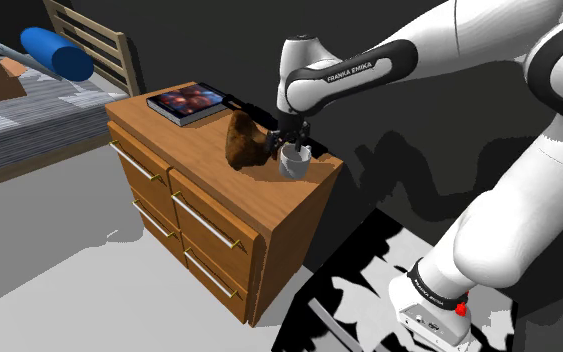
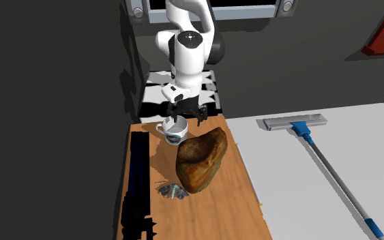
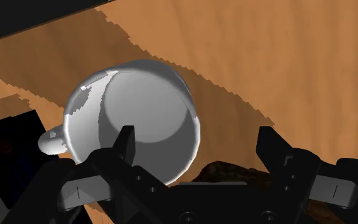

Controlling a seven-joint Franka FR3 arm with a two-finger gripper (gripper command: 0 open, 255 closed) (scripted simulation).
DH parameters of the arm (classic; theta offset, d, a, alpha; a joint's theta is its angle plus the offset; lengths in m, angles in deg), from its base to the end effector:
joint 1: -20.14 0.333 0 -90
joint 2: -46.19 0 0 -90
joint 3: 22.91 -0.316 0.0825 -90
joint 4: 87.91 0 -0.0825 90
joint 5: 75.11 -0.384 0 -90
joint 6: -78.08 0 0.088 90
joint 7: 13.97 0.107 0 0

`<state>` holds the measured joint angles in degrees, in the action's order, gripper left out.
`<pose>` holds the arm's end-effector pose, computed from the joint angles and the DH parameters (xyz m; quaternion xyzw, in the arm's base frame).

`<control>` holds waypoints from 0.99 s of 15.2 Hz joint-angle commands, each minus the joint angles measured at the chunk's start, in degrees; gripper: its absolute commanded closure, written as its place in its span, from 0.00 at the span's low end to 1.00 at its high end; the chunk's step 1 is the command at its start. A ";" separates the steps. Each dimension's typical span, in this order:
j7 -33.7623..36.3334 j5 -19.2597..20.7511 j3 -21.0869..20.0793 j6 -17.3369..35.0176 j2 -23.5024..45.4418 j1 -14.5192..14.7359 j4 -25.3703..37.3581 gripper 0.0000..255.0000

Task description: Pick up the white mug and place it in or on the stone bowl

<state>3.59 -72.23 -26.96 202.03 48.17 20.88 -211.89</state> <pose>0.5352 0.0427 0.3773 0.9950 -0.0969 -0.0134 0.0224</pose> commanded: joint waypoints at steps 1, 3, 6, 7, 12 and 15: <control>0.19 0.26 0.04 1.58 1.48 -0.03 -0.05 0.00; 0.27 0.38 0.08 3.07 2.25 -0.05 -0.77 0.00; 0.41 0.59 0.14 5.29 3.48 -0.08 -1.76 0.00; 0.43 0.63 0.15 5.71 3.73 -0.08 -1.94 0.00; 0.43 0.63 0.15 5.71 3.73 -0.08 -1.94 0.00; 0.43 0.63 0.15 5.71 3.73 -0.08 -1.93 1.00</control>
<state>4.03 -71.60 -26.81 207.73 51.90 20.80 -213.82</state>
